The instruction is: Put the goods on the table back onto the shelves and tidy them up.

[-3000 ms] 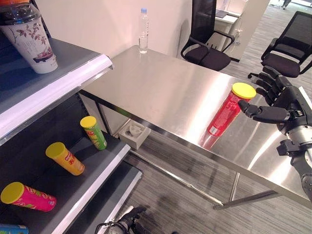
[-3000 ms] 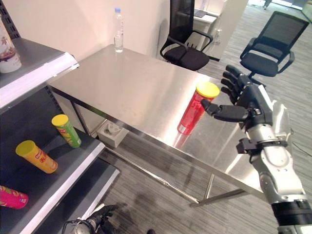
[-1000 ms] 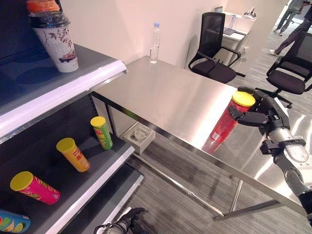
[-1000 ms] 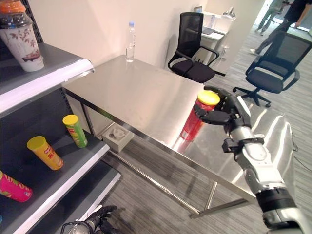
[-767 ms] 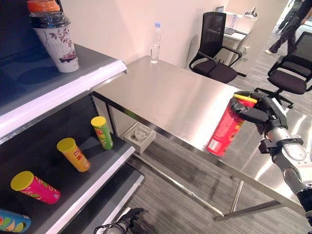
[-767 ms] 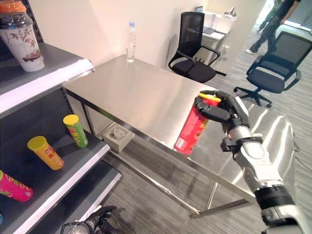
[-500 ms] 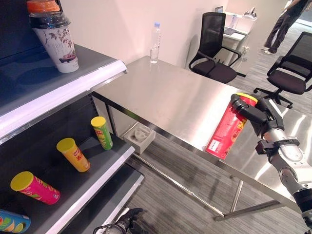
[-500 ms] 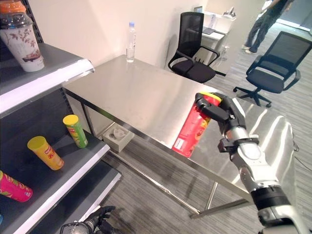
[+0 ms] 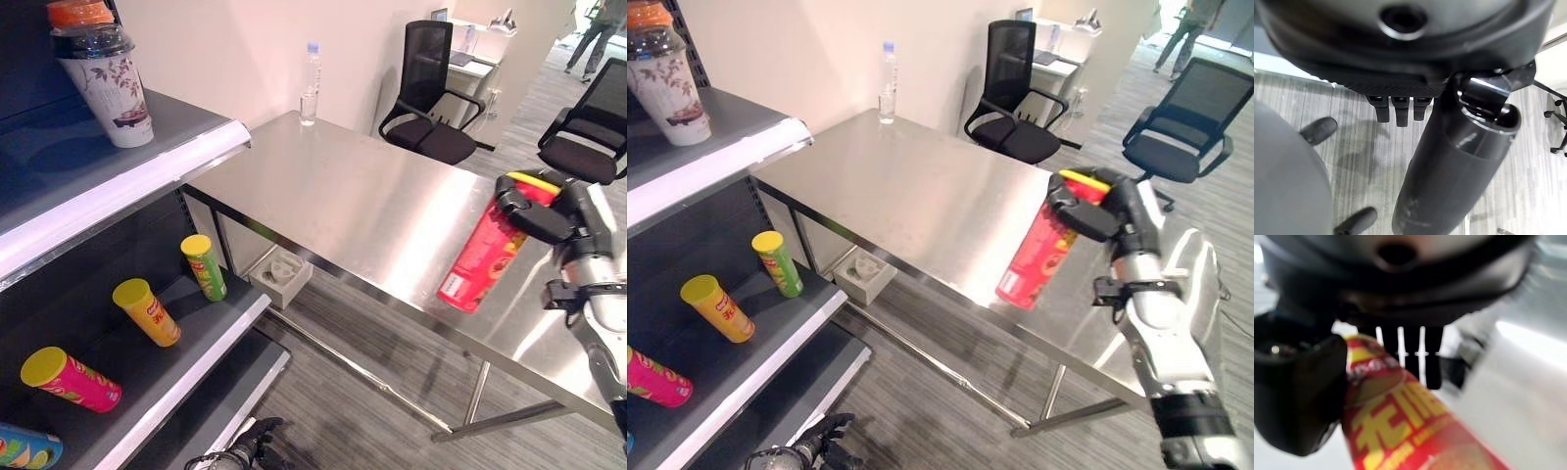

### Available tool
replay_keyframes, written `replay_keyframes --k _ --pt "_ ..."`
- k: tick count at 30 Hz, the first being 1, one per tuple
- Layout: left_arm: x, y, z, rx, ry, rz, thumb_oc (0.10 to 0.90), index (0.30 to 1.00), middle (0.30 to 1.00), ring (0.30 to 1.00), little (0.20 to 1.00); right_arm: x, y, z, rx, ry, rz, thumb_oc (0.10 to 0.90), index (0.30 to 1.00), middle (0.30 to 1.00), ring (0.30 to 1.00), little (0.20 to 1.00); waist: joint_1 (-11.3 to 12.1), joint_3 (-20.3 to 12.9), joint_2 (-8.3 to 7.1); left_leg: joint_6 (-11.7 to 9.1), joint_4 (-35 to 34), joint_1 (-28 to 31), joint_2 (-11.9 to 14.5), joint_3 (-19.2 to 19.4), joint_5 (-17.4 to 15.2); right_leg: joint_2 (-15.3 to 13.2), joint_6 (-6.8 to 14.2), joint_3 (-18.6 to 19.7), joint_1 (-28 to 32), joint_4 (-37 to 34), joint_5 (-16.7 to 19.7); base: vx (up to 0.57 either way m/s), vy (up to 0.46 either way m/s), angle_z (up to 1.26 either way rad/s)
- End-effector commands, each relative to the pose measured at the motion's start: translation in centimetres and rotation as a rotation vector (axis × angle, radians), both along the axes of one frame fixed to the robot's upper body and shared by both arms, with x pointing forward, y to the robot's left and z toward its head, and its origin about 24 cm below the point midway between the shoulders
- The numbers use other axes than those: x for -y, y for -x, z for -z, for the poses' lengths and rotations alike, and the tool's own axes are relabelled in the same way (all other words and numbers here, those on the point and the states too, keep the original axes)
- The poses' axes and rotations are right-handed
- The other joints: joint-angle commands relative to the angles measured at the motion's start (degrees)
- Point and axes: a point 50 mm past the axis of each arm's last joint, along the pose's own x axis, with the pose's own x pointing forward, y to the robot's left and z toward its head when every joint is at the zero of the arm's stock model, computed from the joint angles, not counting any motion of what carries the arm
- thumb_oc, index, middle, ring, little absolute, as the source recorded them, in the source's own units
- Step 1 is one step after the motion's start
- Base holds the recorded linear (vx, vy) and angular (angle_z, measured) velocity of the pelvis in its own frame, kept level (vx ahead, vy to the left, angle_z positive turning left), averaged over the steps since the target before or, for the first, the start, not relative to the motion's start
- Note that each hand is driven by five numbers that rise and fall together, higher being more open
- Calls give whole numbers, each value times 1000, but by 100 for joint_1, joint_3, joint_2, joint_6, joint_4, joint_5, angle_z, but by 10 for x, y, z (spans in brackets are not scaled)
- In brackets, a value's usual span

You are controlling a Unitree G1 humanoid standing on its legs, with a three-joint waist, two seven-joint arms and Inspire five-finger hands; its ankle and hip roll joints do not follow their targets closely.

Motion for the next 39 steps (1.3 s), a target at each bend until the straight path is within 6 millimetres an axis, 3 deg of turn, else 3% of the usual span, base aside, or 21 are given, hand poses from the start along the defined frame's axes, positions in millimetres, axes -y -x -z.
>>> replay_keyframes --k 1,4,5,7,16,21,24,25,26,29,34,39 --pt "14 6 5 -19 -54 180 800 900 900 900 900 -16 33 -105 542 358 119 400 300 300 300 300 466 -180 204 -644 53 502 610 -26 -18 257 104 297 -304 680 -649 -12 -47 -3" --pt "14 5 5 -13 -60 194 800 900 900 900 900 -19 37 -104 558 398 148 400 300 300 300 300 483 -175 202 -644 56 502 618 -29 -7 265 98 307 -297 678 -655 -4 -44 -3" --pt "14 3 3 9 -68 229 800 900 900 900 900 -26 45 -103 611 511 226 400 300 300 300 300 494 -133 230 -629 71 487 633 -44 43 297 74 343 -295 667 -676 -13 -71 -3" --pt "14 4 2 20 -74 254 800 900 900 900 900 -27 51 -103 648 563 280 400 300 300 300 300 488 -89 251 -617 81 466 657 -60 98 318 63 363 -299 656 -687 -13 -95 1" --pt "10 9 2 29 -79 299 800 900 900 900 900 -34 63 -116 768 653 354 400 300 300 300 300 472 242 307 -578 84 62 637 -132 203 297 102 419 -584 513 -574 -71 -58 -1" --pt "13 -5 -4 87 -96 338 800 900 900 900 900 -25 74 -129 838 679 462 400 300 300 300 300 408 492 244 -447 111 -489 511 74 246 131 137 178 -786 480 -498 -148 -37 19" --pt "11 -7 -5 98 -107 347 800 900 900 900 900 -22 78 -128 840 698 498 400 300 300 300 300 348 460 171 -287 355 -434 357 358 -151 71 160 65 -888 487 -411 -113 -28 29" --pt "11 -8 -5 98 -113 357 800 900 900 900 900 -20 79 -127 834 704 513 400 300 300 300 300 303 468 90 -164 808 -351 252 536 -569 26 138 33 -960 502 -355 -106 -26 20" --pt "11 -8 -5 95 -114 363 800 900 900 900 900 -20 80 -125 827 709 516 400 300 300 300 300 282 450 65 -138 976 -262 212 596 -776 33 129 12 -971 498 -366 -139 -41 8" --pt "13 -10 -6 101 -118 402 800 900 900 900 900 -15 83 -122 806 721 538 400 300 300 300 300 213 409 9 -71 1634 -7 113 735 -1169 64 104 -105 -1054 533 -314 -91 -16 1" --pt "21 -19 -9 133 -114 447 800 900 900 900 900 -3 86 -118 768 714 584 400 300 300 300 300 71 193 64 -93 2244 652 -7 574 -1260 245 55 -325 -1191 598 -220 -78 37 3" --pt "27 -21 -10 146 -105 445 800 900 900 900 900 4 91 -111 755 695 632 400 300 300 300 300 -92 -59 114 -58 1551 1254 -72 542 -1406 332 119 -519 -1423 720 -12 -140 82 30"
